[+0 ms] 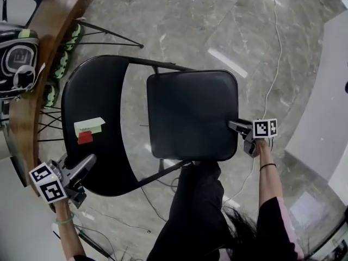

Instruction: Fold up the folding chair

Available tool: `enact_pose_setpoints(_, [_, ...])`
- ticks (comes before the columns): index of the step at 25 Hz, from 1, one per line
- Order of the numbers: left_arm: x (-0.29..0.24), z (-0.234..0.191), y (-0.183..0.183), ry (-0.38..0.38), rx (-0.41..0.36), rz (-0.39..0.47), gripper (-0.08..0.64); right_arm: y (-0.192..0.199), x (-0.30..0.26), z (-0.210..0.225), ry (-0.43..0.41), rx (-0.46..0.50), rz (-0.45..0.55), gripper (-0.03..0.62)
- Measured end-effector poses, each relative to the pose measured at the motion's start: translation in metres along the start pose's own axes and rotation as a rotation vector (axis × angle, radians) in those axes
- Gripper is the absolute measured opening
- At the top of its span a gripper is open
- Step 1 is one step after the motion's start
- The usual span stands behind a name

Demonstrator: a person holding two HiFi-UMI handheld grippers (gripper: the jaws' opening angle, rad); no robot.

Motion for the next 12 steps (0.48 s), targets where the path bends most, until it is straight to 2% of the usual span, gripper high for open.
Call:
enact_pose_setpoints(2, [0.002, 0.005, -0.001, -0.019, -0.014, 0.000, 0.127, 0.001, 0.003, -0.004, 0.000, 0.002, 0.030, 0.305])
enact_pose_setpoints(6, [0.006, 0.017, -0.005, 0.028, 0.073, 0.068, 0.127, -0.001, 0.010, -0.019, -0.019, 0.019, 0.066, 0.298])
enact_pose_setpoints(9, [0.004, 0.030, -0.012, -0.030, 0.041, 0.052, 0.127, -0.002, 0.016, -0.034, -0.002, 0.036, 0.070, 0.295])
enact_pose_setpoints(12, [0.004, 0.040, -0.016, -0.097, 0.067, 0.067, 0.126, -0.003, 0.022, -0.047, 0.008, 0.030, 0.075, 0.293])
Point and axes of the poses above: the fingertips, and each gripper's own axes: x backward along the fingers, z to its right, y out of its underside, the point moved 9 cm from there along x, backward along the fingers, and after that the axes turned 7 degrees about y, right-handed, at the moved point
